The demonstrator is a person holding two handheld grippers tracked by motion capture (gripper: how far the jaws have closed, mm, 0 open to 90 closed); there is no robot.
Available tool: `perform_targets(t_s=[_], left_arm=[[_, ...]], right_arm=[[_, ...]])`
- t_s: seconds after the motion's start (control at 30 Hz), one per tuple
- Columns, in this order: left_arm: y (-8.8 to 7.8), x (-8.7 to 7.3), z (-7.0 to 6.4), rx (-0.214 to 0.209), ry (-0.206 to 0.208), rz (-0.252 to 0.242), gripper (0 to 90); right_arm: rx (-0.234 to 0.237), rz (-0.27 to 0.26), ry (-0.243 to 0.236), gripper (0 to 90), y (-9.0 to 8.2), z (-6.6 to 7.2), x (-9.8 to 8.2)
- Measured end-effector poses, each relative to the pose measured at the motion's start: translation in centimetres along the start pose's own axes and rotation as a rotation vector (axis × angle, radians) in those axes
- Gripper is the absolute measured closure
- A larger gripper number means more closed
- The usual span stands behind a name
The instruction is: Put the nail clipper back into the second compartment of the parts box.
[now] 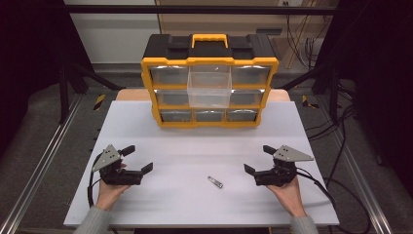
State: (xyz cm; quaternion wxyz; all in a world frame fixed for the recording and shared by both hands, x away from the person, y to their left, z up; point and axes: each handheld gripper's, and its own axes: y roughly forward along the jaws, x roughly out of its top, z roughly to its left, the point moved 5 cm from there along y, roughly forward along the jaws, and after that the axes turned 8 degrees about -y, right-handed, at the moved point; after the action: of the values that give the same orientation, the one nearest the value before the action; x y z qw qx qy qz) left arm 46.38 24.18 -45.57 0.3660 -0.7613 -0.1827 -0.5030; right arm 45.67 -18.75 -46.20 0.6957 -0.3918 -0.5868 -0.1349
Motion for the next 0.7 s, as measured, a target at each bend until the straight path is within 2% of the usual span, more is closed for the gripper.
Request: perform_targets(t_s=[0.1,0.37,0.7], left_arm=[[0.0,0.0,0.0,0.000,-0.001,-0.001,1.7],[0.0,-0.1,0.1,0.003,-0.003,0.002,1.7],[0.0,-0.1,0.1,0.003,-0.002,0.003,1.6]], right_arm=[[0.008,0.033,-0.012,1.0,0.5,0.6,0.0],[0.024,0.075,-0.024,1.0,1.3,1.6,0.1],[0.049,0.146,-0.020,1.0,2.5,3.0,-0.1]])
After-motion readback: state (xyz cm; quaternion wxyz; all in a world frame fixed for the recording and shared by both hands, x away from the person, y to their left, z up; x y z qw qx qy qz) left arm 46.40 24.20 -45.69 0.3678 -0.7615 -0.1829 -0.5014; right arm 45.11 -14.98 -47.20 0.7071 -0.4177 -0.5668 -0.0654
